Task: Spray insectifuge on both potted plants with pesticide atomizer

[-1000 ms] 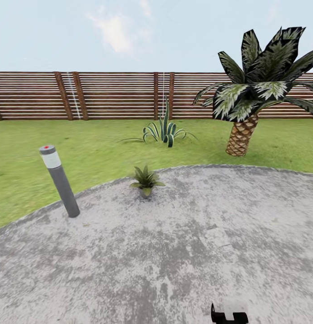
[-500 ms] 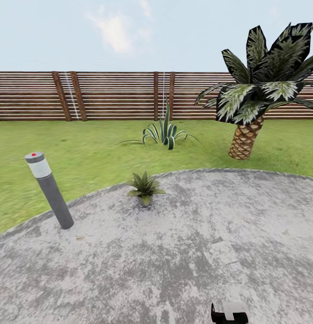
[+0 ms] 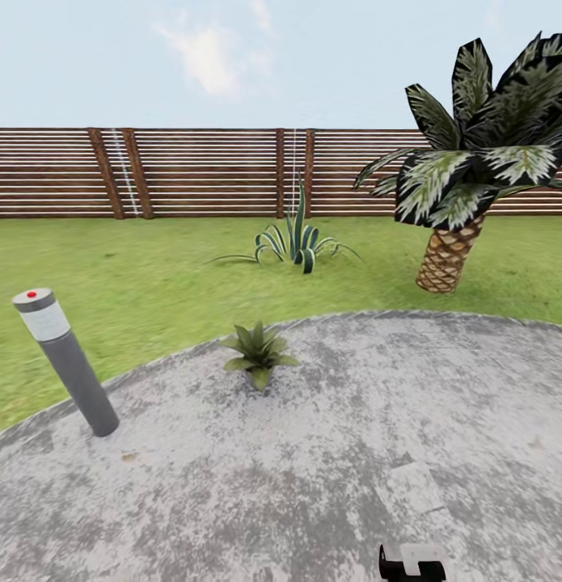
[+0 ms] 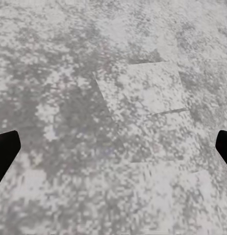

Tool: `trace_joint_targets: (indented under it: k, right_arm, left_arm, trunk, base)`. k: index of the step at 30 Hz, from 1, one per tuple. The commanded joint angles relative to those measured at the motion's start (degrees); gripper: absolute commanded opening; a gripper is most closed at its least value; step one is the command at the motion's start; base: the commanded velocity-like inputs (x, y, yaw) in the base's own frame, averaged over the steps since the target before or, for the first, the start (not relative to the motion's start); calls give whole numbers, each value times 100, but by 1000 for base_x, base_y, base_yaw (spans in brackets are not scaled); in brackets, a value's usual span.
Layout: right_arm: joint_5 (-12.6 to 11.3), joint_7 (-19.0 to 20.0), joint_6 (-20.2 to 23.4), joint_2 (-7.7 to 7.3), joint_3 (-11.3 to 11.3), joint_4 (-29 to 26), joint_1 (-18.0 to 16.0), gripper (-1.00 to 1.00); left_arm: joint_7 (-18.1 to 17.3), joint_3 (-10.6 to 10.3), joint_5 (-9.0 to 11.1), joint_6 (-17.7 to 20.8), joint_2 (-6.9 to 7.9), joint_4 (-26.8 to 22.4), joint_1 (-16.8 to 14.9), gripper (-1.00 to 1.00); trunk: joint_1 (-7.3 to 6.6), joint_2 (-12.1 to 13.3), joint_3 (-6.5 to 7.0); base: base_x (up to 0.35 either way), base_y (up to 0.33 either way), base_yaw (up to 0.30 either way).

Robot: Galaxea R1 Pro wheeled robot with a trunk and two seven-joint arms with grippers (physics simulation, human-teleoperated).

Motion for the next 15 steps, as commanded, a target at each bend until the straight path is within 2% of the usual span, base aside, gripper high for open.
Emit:
trace_joint_targets:
  k: [1, 15]
  right_arm:
    - [61, -26, -12, 3, -45, 4, -3, 100]
    - [47, -30, -12, 19, -42, 1, -3, 100]
  left_arm:
    - [-14, 26, 5, -18, 0, 6, -5, -100]
    - [-14, 26, 5, -22, 4, 6, -2, -100]
  trunk:
    - [2, -2, -5]
    - [2, -2, -2]
  base:
    - [338, 0, 0]
    - [338, 14, -10]
